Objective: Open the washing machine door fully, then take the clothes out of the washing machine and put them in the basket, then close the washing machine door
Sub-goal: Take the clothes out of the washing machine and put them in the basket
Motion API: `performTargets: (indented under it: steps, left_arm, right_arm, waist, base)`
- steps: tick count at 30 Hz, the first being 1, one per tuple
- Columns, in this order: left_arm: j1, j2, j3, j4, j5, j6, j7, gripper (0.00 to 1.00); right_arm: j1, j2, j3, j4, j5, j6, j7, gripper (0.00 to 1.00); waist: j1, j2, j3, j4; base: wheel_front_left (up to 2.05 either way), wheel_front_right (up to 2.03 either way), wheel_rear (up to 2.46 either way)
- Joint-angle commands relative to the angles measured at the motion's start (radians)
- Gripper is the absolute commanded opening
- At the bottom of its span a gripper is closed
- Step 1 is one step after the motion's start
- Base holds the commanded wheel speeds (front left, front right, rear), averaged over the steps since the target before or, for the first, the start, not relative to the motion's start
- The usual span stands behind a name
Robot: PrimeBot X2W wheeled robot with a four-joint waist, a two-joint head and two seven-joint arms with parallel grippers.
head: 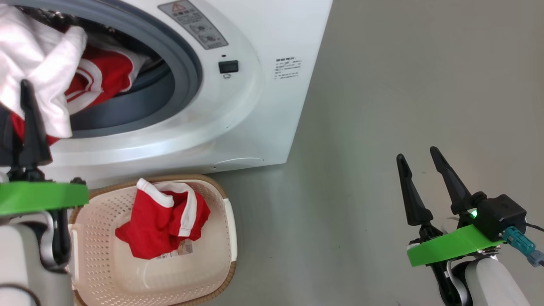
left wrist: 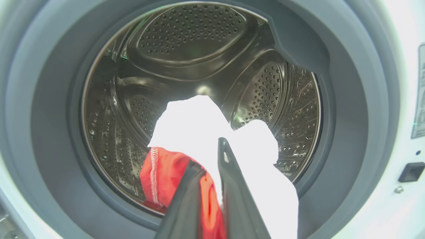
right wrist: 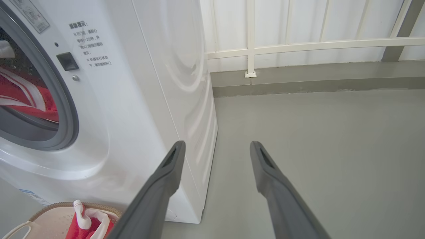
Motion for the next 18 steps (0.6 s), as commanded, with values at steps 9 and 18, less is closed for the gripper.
performTargets:
  steps: [9, 18]
  left_arm:
    - [0.151, -0.023, 0.057, -0.275, -0.021, -0.006, -0.005, 0.00]
    - [0.211, -0.049, 0.052, -0.418, -0.023, -0.006, -0.005, 0.00]
  right_arm:
    - [0.029, -0.002, 0.002, -0.022, -0.006, 0.006, -0.006, 1.00]
    - [0.035, -0.002, -0.004, -0.027, -0.008, 0.006, -0.006, 1.00]
  waist:
    - [0.0000, 0.0000, -0.014, 0.022]
    - [0.0000, 0.0000, -0.006, 0.030]
  base:
    - [0.00, 0.00, 0.00]
    - [0.00, 0.00, 0.00]
